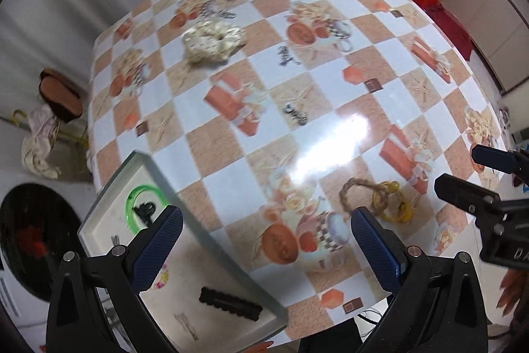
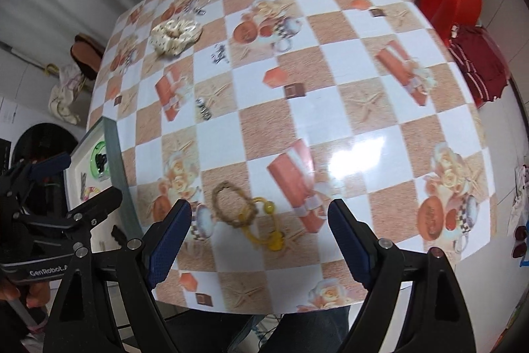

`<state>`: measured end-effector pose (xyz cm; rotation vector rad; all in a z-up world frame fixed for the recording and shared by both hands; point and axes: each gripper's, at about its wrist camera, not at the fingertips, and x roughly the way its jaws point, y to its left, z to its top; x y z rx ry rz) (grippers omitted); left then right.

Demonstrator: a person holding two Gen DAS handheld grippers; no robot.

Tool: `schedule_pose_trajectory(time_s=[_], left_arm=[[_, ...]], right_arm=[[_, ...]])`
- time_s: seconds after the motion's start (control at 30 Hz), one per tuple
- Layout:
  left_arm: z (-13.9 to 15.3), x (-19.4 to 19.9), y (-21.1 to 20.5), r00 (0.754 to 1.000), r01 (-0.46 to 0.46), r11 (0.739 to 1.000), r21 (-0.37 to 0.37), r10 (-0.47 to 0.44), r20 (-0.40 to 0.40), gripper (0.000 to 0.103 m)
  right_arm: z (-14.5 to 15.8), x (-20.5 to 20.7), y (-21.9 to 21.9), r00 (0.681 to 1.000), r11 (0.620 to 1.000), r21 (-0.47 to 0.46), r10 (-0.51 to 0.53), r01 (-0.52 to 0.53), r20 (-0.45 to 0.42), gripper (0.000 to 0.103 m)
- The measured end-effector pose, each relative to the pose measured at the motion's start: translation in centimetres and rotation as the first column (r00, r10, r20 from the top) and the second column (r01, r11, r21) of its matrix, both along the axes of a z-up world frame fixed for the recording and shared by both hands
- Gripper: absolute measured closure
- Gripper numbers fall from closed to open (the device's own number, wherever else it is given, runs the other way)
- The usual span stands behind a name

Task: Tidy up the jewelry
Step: 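Move both tools back over the table toward the yellow hair tie and silver charm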

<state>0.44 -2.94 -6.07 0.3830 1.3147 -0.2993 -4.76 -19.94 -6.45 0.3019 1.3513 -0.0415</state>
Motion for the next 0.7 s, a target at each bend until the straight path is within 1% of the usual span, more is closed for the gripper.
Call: schedule_pose_trajectory(time_s=[0.07, 0.23, 0.33, 0.43, 0.53, 0.6, 0.7], left_arm=[[-0.1, 0.2, -0.7, 1.0, 0.014, 1.0, 0.001, -0.014, -0.001, 0.0], [-0.5, 0.5, -1.7, 1.0, 0.023, 1.0, 0.007, -0.023, -0.008, 0.0], [-1.0, 0.7, -1.7, 1.0, 0.015, 1.0, 0.012, -0.014, -0.023, 0.0], [-2.0, 1.0, -1.5, 0.998, -0.001, 1.0, 0.016, 0.002, -0.056, 0.0], [-2.6, 1.0, -1.2, 0.998, -0.012, 0.999, 0.03, 0.014, -0.065, 0.0], [-3.0, 1.0, -1.1, 0.996, -0.008, 1.0, 0.023, 0.01, -0.084, 0.0], [-3.4, 1.0, -0.9, 0.996, -0.014, 1.0, 0.028, 0.016, -0.084, 0.0]], right_arm=[[-0.1, -0.2, -0.3, 1.0, 1.0, -0.012, -0.004, 0.004, -0.003, 0.017], [-1.1, -0.6, -1.3, 0.997, 1.0, -0.022, -0.006, 0.004, -0.08, 0.016], [-1.7, -0.9, -1.7, 0.994, 1.0, -0.021, -0.014, 0.012, -0.109, 0.016], [-2.2, -1.1, -2.0, 0.992, 1.0, -0.014, -0.019, 0.018, -0.123, 0.016], [-2.6, -1.3, -2.2, 0.99, 1.0, -0.012, -0.017, 0.016, -0.138, 0.016], [-2.8, -1.3, -2.2, 0.989, 1.0, -0.013, -0.019, 0.017, -0.145, 0.016], [-3.1, -1.5, -2.4, 0.987, 1.0, -0.015, -0.022, 0.02, -0.157, 0.016]])
